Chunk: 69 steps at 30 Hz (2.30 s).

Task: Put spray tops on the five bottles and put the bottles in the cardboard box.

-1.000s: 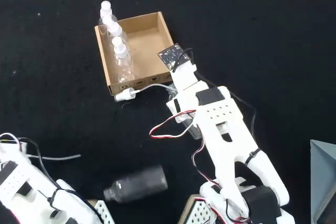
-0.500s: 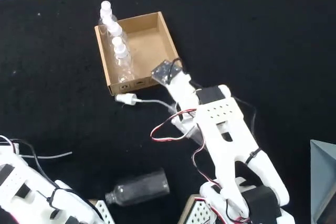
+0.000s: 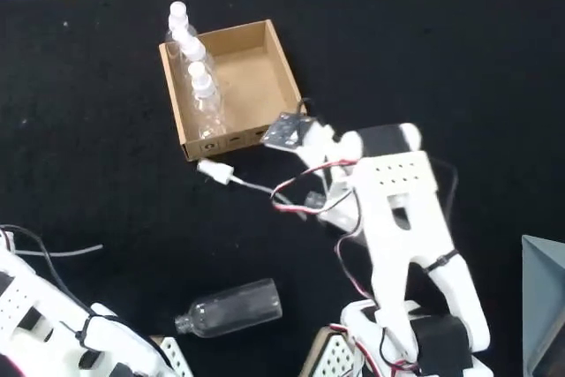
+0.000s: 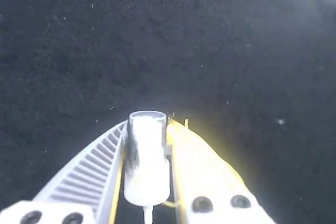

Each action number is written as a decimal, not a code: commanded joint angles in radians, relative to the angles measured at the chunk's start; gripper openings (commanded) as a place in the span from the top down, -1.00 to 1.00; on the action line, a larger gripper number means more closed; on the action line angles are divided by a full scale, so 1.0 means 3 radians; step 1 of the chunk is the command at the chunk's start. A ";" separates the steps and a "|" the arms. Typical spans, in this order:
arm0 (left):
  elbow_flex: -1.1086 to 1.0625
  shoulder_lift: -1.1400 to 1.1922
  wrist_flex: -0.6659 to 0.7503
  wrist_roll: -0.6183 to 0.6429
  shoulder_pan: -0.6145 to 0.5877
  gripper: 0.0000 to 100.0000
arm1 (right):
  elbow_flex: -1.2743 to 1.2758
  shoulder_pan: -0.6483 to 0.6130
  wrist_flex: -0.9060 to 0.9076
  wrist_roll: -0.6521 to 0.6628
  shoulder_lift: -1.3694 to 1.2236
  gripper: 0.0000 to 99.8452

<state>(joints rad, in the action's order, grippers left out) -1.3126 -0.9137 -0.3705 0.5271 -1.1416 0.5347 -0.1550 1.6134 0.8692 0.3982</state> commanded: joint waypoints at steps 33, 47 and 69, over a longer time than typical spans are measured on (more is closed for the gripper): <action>0.2340 -0.0036 -0.1729 0.1401 0.1107 0.94 | -0.1690 -0.0133 0.0455 -0.0783 0.0212 0.83; 0.2273 -0.0813 -0.1713 0.1816 0.1516 0.94 | -0.2212 -0.0644 0.0153 -0.1432 0.0212 0.83; 0.1588 -0.1294 -0.1708 0.2010 0.1644 0.94 | -0.1337 -0.1176 -0.0772 -0.1642 0.0217 0.87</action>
<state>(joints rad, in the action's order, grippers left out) -0.8416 -1.2850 -0.8876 1.1178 -0.6628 0.0928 -0.4757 1.4645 0.3874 0.4074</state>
